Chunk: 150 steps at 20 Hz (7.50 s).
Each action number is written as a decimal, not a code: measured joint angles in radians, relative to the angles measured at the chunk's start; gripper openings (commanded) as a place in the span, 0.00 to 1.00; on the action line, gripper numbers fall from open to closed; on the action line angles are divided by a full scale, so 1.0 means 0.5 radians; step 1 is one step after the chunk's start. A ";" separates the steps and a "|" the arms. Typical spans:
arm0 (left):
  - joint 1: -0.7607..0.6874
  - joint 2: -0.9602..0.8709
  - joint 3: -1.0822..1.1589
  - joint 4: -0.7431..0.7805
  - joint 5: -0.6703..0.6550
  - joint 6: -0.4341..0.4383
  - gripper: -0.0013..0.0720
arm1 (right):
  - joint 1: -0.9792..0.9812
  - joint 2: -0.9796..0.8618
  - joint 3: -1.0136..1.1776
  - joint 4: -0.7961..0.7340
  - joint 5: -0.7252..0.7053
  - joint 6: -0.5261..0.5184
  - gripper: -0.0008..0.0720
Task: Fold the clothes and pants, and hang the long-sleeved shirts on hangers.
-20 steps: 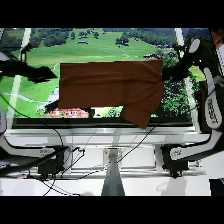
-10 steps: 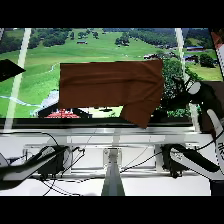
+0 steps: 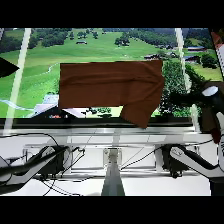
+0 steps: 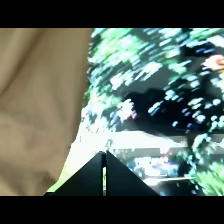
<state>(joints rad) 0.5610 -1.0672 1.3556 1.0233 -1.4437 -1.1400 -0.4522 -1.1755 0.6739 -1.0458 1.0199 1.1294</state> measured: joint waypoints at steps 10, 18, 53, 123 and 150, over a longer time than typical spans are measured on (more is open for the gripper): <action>0.004 -0.243 -0.280 0.022 -0.040 0.027 0.68 | -0.102 -0.516 -0.054 0.818 0.154 -0.385 0.48; 0.030 -0.422 -0.796 0.245 -0.024 0.143 0.67 | 0.053 -0.558 -0.027 0.685 0.080 -0.413 0.08; -0.420 -1.093 -0.487 -1.770 0.758 0.980 0.03 | 0.455 -0.336 0.615 1.066 -0.498 -0.362 0.03; -2.216 -1.491 0.338 -1.737 1.680 0.281 0.99 | 0.745 -0.871 1.646 0.195 -0.136 0.308 0.89; -1.714 -1.196 0.339 -0.958 0.863 0.693 0.56 | 1.073 -1.476 2.045 0.215 0.073 0.430 0.03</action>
<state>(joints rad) -0.2958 -1.6650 1.5249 0.5442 -1.0122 -0.7937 0.0845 -1.9133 1.6966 -0.9382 1.0565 1.3445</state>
